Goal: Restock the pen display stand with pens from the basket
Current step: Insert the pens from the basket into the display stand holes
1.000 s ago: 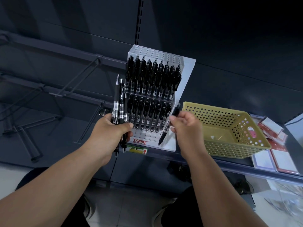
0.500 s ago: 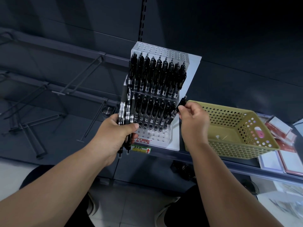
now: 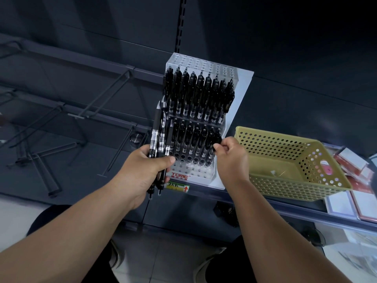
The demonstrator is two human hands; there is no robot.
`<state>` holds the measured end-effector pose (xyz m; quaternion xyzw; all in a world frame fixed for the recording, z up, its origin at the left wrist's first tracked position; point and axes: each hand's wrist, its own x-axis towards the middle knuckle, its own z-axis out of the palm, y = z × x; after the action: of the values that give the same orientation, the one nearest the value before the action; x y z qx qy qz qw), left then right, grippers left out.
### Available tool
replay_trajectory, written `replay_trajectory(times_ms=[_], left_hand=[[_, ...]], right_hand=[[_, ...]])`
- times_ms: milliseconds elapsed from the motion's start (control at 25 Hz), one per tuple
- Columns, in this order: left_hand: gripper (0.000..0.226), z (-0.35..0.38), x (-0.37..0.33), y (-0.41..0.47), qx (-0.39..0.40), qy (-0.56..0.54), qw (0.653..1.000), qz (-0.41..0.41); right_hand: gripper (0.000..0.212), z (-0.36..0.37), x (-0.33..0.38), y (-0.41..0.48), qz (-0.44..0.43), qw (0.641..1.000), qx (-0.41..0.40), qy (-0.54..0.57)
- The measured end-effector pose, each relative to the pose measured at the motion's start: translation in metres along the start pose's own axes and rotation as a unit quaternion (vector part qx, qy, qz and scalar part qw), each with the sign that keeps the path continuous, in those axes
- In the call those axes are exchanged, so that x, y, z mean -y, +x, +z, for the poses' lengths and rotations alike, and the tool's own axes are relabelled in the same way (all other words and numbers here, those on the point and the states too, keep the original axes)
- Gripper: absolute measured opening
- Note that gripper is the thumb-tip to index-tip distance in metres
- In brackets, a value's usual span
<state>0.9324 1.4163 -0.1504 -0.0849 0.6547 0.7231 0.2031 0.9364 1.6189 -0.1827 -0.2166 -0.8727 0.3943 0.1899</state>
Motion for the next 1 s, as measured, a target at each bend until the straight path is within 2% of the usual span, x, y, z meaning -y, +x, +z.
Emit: replay_trajectory(times_ms=[240, 400, 480, 600, 680, 760, 920, 1000], left_hand=[[0.017, -0.001, -0.006, -0.007, 0.028, -0.018, 0.999, 0.000], [0.021, 0.000, -0.010, -0.014, 0.047, -0.031, 0.998, 0.000], [0.020, 0.001, -0.011, -0.016, 0.056, -0.044, 0.997, -0.004], [0.019, 0.005, -0.012, -0.020, 0.074, -0.062, 0.995, -0.014], [0.021, 0.007, -0.013, -0.024, 0.089, -0.060, 0.994, -0.015], [0.025, 0.009, -0.014, -0.028, 0.102, -0.052, 0.993, -0.012], [0.036, 0.007, -0.014, -0.033, 0.111, -0.060, 0.992, -0.018], [0.042, 0.001, -0.014, -0.031, 0.088, -0.098, 0.991, -0.030]], right_hand=[[0.014, -0.007, 0.007, 0.002, 0.032, 0.999, 0.028, -0.018], [0.019, -0.014, 0.013, -0.014, 0.072, 0.995, -0.025, 0.066], [0.012, -0.015, 0.021, -0.026, 0.072, 0.990, -0.033, 0.119], [0.009, -0.016, 0.042, -0.042, 0.097, 0.972, 0.059, 0.207], [0.011, -0.020, 0.057, -0.047, 0.116, 0.931, 0.142, 0.316], [0.012, -0.022, 0.068, -0.050, 0.109, 0.911, 0.189, 0.350], [0.009, -0.025, 0.075, -0.050, 0.083, 0.918, 0.182, 0.342], [0.010, -0.031, 0.073, -0.047, 0.105, 0.900, 0.142, 0.397]])
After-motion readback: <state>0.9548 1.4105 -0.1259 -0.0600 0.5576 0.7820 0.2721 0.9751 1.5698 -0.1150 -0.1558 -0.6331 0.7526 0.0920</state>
